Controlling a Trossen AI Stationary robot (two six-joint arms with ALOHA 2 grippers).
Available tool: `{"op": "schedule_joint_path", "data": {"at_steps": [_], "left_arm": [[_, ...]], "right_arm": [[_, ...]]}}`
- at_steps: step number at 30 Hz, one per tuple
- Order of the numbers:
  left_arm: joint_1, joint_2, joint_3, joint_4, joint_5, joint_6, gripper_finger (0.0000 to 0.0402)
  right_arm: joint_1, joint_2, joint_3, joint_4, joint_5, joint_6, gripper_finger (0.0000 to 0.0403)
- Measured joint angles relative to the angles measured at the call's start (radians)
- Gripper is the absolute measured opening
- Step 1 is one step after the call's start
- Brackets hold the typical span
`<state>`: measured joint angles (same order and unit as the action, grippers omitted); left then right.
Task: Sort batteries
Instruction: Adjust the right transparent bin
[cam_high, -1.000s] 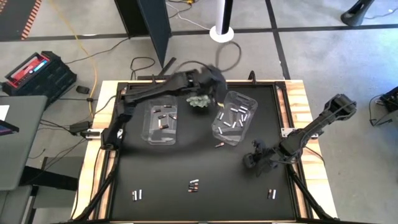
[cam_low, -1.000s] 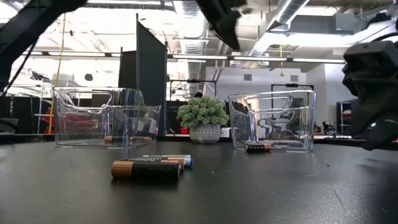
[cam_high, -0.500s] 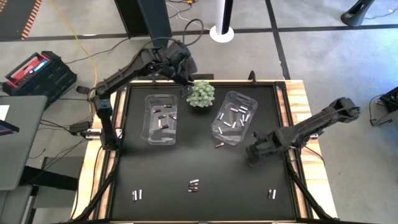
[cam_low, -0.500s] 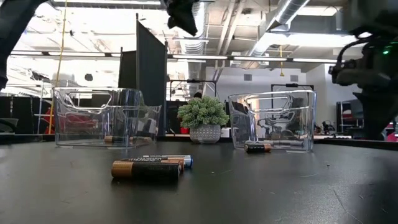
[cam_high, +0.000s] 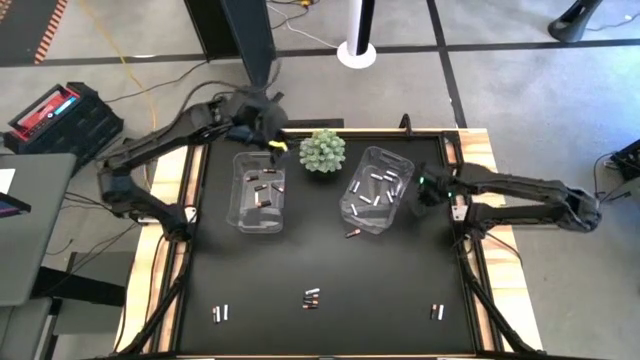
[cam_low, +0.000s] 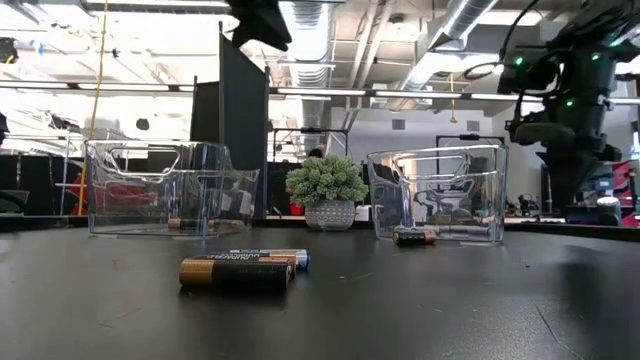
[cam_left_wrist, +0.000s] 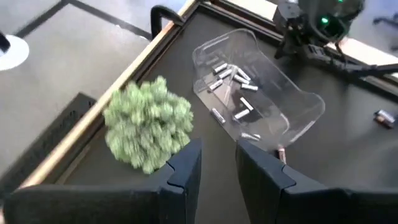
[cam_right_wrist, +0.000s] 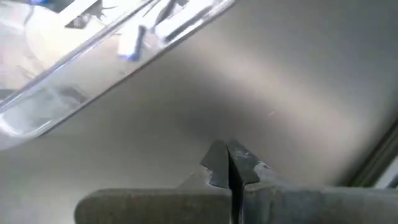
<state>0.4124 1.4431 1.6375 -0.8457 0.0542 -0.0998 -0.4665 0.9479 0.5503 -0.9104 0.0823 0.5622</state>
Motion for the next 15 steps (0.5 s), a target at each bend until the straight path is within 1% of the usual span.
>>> {"op": "schedule_joint_path", "data": {"at_steps": [1, 4, 5, 7, 11, 15], "left_arm": [[-0.005, -0.033, -0.046, 0.016, -0.006, -0.025, 0.0096], [-0.029, -0.125, -0.174, 0.064, -0.054, -0.107, 0.0096], [-0.038, -0.154, -0.216, 0.081, -0.073, -0.133, 0.0096], [-0.058, -0.208, -0.29, 0.118, -0.109, -0.185, 0.0096], [-0.099, -0.304, -0.409, 0.164, -0.164, -0.278, 0.0096], [-0.14, -0.379, -0.487, 0.163, -0.224, -0.364, 0.0096]], "right_arm": [[-0.052, 0.001, 0.0, 0.011, -0.017, -0.051, 0.0001], [-0.188, 0.022, 0.0, 0.078, -0.117, -0.137, 0.0001], [-0.221, 0.029, 0.0, 0.098, -0.137, -0.15, 0.0001], [-0.271, 0.05, 0.003, 0.138, -0.142, -0.157, 0.0], [-0.326, 0.101, 0.025, 0.206, -0.144, -0.259, 0.0], [-0.329, 0.168, 0.054, 0.264, -0.148, -0.323, 0.0]]}}
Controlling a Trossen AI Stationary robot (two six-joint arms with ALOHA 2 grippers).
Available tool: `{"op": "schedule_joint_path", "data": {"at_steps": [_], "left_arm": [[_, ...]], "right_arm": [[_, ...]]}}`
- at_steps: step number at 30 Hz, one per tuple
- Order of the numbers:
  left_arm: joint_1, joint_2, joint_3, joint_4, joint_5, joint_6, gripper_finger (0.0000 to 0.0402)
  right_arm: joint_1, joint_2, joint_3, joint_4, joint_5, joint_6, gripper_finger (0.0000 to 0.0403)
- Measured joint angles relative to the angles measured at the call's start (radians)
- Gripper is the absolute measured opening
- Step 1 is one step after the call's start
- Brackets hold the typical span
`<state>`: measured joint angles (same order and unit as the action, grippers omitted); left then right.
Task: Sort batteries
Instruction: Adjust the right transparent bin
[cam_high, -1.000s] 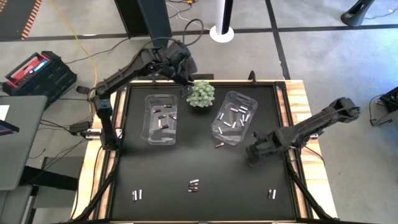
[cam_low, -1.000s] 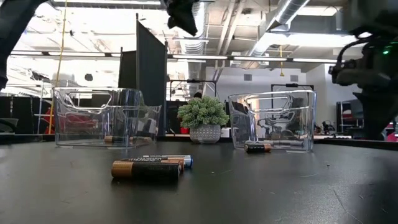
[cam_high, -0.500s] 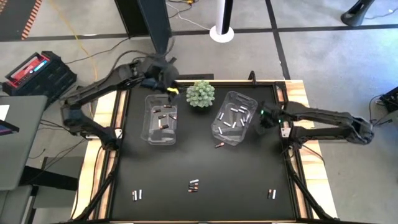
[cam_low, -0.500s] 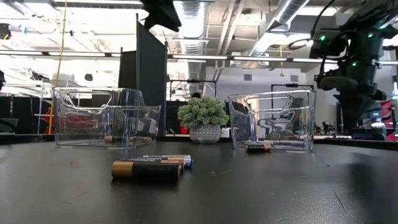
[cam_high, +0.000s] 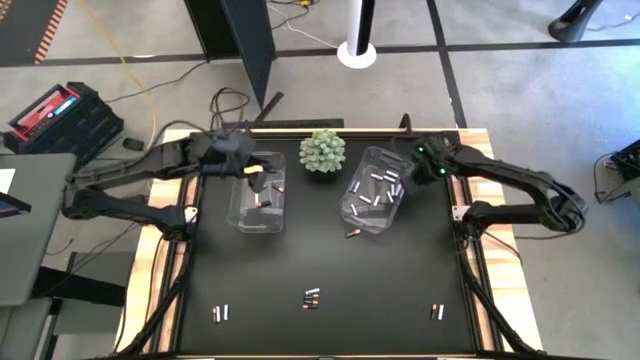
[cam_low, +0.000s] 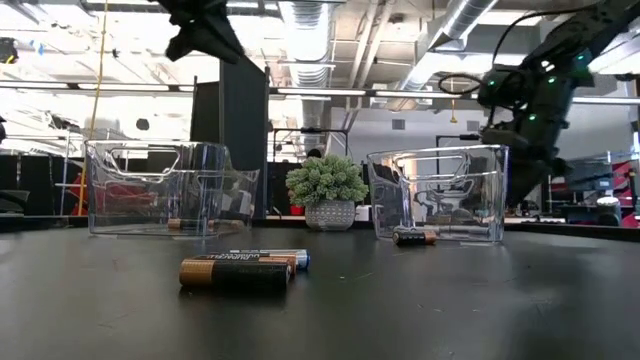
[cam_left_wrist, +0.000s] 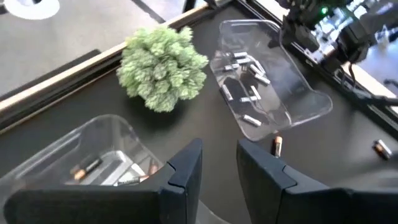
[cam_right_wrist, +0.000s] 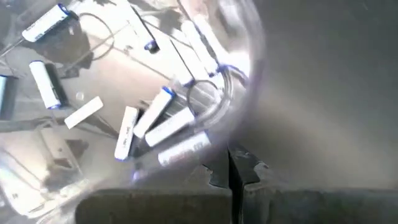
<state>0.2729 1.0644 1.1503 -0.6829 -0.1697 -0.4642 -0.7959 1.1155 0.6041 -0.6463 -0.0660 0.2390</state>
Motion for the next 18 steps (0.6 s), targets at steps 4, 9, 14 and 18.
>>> {"op": "schedule_joint_path", "data": {"at_steps": [4, 9, 14, 18], "left_arm": [[-0.042, -0.053, -0.048, -0.001, -0.059, -0.068, 0.0096], [-0.091, -0.077, -0.069, 0.003, -0.1, -0.115, 0.0096], [-0.127, -0.078, -0.073, 0.001, -0.127, -0.132, 0.0096], [-0.14, -0.077, -0.073, 0.001, -0.129, -0.14, 0.0096]], "right_arm": [[0.002, 0.076, 0.035, 0.084, -0.019, -0.038, 0.0], [0.003, 0.179, 0.087, 0.2, -0.023, -0.07, 0.0], [0.003, 0.26, 0.142, 0.284, -0.023, -0.11, 0.0], [0.003, 0.293, 0.196, 0.257, -0.023, -0.117, 0.0]]}}
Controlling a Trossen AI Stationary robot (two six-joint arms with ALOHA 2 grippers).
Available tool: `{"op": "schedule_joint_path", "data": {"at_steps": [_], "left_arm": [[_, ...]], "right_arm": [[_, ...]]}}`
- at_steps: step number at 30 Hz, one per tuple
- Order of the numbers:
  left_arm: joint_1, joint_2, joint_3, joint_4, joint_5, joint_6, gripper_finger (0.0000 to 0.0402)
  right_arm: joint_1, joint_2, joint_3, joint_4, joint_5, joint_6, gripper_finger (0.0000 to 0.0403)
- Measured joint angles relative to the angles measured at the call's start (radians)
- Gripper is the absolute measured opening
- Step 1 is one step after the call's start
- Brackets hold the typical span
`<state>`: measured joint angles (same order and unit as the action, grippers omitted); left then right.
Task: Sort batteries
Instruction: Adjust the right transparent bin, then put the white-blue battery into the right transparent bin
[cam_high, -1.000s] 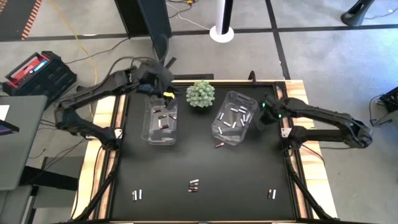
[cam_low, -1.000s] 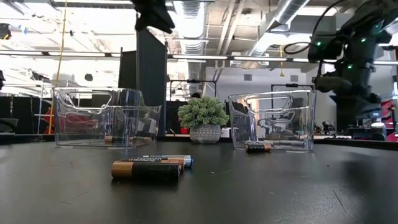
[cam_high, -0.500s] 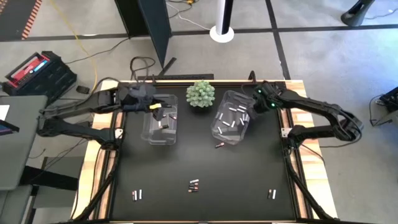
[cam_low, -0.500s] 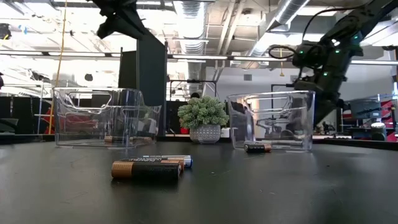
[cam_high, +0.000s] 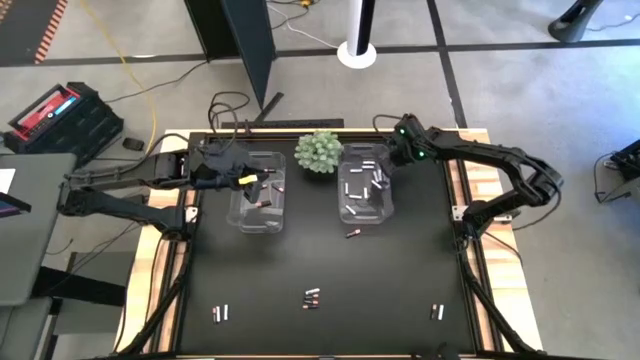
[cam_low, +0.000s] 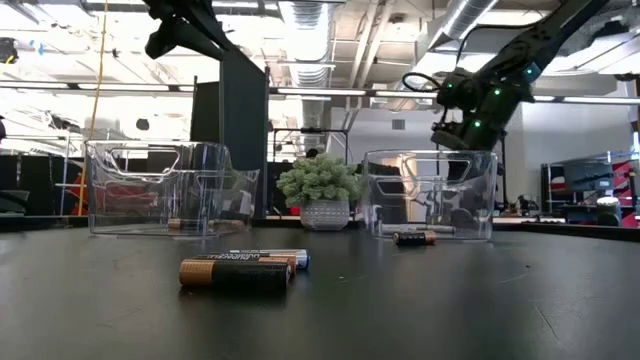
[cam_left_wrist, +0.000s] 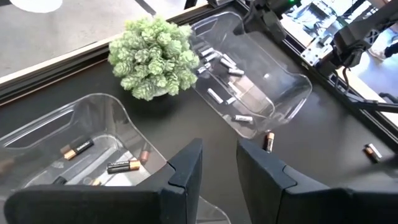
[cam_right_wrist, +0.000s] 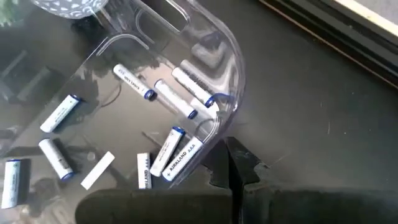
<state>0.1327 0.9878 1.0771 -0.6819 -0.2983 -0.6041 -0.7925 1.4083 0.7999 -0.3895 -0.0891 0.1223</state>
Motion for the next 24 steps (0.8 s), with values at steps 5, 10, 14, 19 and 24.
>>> {"op": "schedule_joint_path", "data": {"at_steps": [5, 10, 14, 19, 24], "left_arm": [[-0.008, 0.0, 0.0, 0.0, -0.006, 0.002, 0.0096], [-0.008, 0.0, 0.0, 0.0, -0.01, 0.022, 0.0096], [-0.008, 0.0, 0.0, 0.0, -0.011, 0.084, 0.0096], [-0.008, 0.0, 0.0, 0.0, -0.028, 0.099, 0.0096], [-0.008, 0.0, 0.0, 0.0, -0.036, 0.144, 0.0096]], "right_arm": [[-0.002, -0.02, 0.029, -0.074, 0.025, 0.007, 0.0], [-0.002, -0.094, 0.043, -0.161, 0.065, 0.048, 0.0], [0.001, -0.17, 0.044, -0.213, 0.065, 0.127, 0.0], [0.042, -0.264, 0.044, -0.305, 0.066, 0.227, 0.0], [0.128, -0.347, 0.044, -0.381, 0.067, 0.347, 0.0]]}}
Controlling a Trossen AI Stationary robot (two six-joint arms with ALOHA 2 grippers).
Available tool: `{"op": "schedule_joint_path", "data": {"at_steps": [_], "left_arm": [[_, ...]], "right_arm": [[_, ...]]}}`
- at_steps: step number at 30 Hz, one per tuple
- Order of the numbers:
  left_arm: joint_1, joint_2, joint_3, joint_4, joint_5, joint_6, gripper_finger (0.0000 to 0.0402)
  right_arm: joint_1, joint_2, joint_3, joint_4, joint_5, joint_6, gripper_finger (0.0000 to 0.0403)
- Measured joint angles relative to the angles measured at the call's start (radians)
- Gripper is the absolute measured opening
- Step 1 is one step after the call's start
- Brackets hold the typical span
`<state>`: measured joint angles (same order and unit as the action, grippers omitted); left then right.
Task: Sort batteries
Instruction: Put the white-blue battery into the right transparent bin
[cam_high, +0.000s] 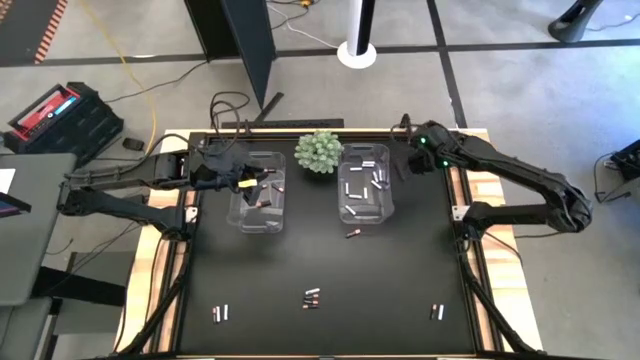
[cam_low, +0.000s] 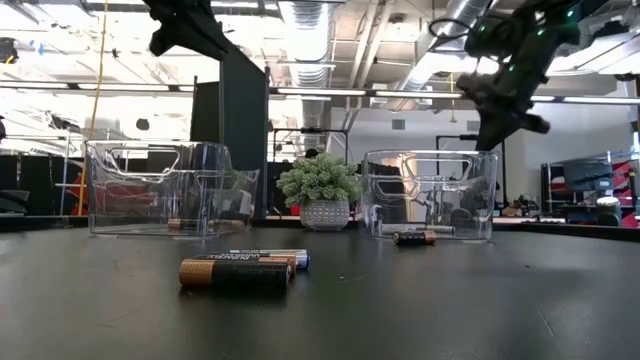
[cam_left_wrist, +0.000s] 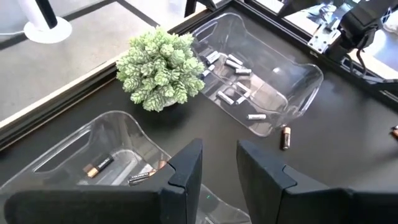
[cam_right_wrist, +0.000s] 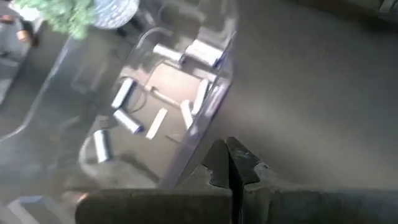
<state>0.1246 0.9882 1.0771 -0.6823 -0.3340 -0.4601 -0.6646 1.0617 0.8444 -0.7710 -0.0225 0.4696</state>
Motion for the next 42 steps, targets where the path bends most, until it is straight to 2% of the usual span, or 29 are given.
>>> {"op": "schedule_joint_path", "data": {"at_steps": [5, 9, 14, 19, 22, 27, 31, 38, 42], "left_arm": [[0.0, 0.004, 0.0, 0.0, -0.003, 0.012, 0.0096], [0.001, 0.02, -0.001, -0.009, -0.038, 0.109, 0.0096], [0.001, 0.059, -0.001, 0.021, -0.04, 0.172, 0.0096], [-0.006, 0.107, -0.001, 0.073, -0.011, 0.287, 0.0096], [-0.008, 0.126, -0.001, 0.068, -0.009, 0.288, 0.0096], [-0.018, 0.117, -0.001, -0.063, -0.062, 0.093, 0.0096], [-0.087, 0.087, -0.001, -0.191, -0.114, -0.091, 0.0096], [-0.364, 0.08, -0.001, -0.349, -0.356, -0.59, 0.0096], [-0.512, 0.125, -0.001, -0.376, -0.399, -0.834, 0.0096]], "right_arm": [[0.098, -0.059, 0.0, -0.09, 0.029, 0.146, 0.0], [0.212, -0.098, -0.009, -0.141, 0.033, 0.254, 0.0], [0.443, -0.162, -0.064, -0.139, 0.112, 0.481, 0.0], [0.722, -0.218, -0.138, -0.154, 0.228, 0.809, 0.0], [0.888, -0.224, -0.17, -0.162, 0.302, 0.985, 0.0], [1.103, -0.169, -0.183, -0.159, 0.417, 1.19, 0.0], [1.203, -0.1, -0.183, -0.155, 0.444, 1.264, 0.0], [1.321, 0.012, -0.183, -0.079, 0.444, 1.293, 0.0006], [1.385, 0.077, -0.183, -0.016, 0.444, 1.27, 0.0014]]}}
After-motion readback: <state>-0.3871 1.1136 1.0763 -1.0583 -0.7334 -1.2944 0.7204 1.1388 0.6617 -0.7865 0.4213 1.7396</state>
